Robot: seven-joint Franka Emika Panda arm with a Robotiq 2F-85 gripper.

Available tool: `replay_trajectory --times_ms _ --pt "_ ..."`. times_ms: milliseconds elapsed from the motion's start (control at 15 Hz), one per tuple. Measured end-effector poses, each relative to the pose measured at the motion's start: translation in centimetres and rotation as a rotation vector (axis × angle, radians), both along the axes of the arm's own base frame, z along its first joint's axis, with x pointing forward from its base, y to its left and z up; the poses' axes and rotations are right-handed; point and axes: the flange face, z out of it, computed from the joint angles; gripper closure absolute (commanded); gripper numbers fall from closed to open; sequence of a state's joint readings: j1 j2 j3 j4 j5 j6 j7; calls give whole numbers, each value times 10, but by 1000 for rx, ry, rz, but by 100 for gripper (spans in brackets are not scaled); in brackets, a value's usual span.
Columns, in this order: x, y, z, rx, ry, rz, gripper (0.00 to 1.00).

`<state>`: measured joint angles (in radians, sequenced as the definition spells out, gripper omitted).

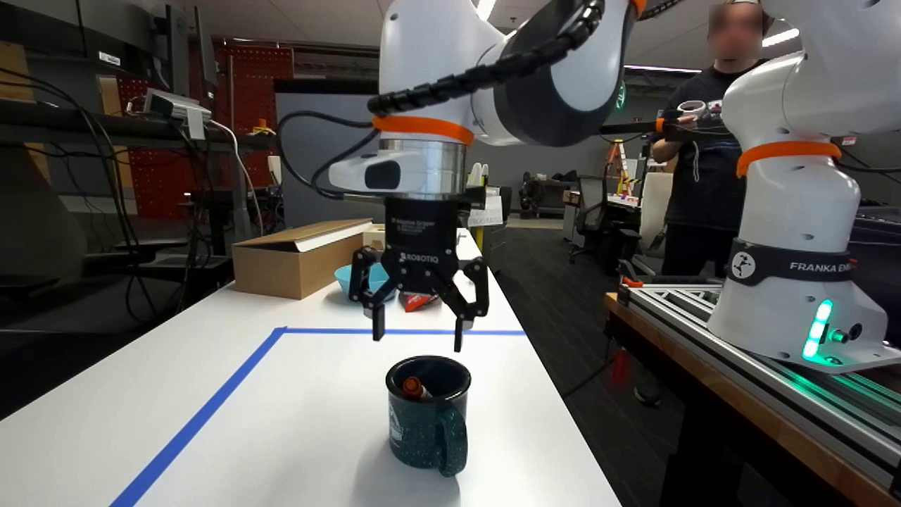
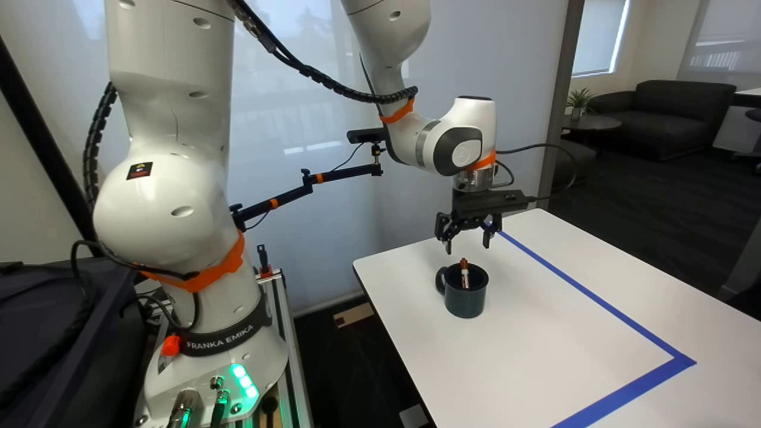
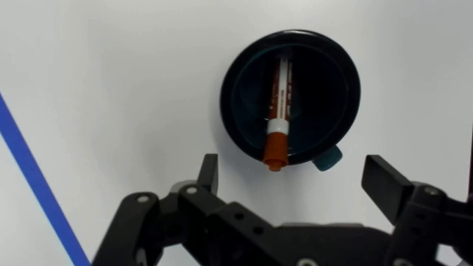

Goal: Put the sharpie on the table

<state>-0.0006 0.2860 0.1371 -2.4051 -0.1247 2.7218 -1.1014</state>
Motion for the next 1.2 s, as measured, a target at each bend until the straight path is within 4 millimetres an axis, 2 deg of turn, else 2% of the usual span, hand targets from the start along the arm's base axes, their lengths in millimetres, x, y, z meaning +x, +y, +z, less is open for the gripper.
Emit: replay_trajectory --times_ms 267,467,800,1133,1200 --pt "-29 7 -28 27 10 -48 0" --pt "-42 -7 -39 28 -29 -144 0" --pt "-52 -32 -45 9 -79 -244 0" --pt "-53 -33 -47 20 -113 -260 1" --pt "-52 -33 -47 26 -122 -262 26"
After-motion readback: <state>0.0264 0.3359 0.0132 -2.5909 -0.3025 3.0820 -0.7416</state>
